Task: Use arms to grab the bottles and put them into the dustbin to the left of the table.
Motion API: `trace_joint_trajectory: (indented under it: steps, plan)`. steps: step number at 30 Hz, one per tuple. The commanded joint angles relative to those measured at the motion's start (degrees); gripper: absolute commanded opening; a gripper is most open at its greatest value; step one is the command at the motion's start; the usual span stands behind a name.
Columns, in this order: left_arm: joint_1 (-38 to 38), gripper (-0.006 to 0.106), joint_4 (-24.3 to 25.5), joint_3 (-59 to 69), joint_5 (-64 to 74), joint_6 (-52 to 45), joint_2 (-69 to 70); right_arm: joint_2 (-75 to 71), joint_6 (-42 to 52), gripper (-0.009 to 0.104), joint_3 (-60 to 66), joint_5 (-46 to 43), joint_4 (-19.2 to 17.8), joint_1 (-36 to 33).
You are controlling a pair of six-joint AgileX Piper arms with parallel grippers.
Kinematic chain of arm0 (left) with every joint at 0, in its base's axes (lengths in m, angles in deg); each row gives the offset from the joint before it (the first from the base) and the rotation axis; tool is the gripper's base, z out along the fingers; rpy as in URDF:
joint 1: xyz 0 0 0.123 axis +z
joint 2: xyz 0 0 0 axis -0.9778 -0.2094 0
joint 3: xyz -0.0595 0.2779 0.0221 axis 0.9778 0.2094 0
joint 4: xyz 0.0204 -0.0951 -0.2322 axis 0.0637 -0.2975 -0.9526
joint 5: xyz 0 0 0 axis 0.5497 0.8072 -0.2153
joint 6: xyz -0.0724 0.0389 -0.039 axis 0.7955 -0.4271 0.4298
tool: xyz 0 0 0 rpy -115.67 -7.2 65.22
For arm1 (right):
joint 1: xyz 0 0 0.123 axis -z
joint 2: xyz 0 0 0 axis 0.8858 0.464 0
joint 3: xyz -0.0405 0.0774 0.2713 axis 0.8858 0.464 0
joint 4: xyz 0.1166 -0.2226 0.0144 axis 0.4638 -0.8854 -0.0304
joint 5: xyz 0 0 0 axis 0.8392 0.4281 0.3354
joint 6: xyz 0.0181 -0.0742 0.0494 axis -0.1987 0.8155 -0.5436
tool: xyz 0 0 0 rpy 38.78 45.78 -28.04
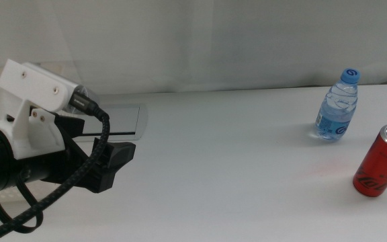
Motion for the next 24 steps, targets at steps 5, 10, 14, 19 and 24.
trace_joint_trajectory:
  steps: [5,10,14,19,24]
  plan:
    - [-0.3,0.082,-0.9,0.4,-0.5,0.7,0.4,5.4,0.3,0.091,1.6,-3.0,4.6,0.3]
    - [-0.3,0.082,-0.9,0.4,-0.5,0.7,0.4,6.4,1.4,0.091,8.7,-13.4,10.6,0.3]
    - [-0.3,0.082,-0.9,0.4,-0.8,0.7,0.4,6.4,3.9,0.091,13.5,-21.3,11.5,-0.4]
    - [-0.3,0.082,-0.9,0.4,-0.9,0.7,0.4,6.4,5.2,0.091,18.9,-31.9,11.9,-4.9]
    - [-0.3,0.082,-0.9,0.4,-1.3,0.7,0.4,6.6,6.8,0.091,21.9,-43.1,10.8,-11.0]
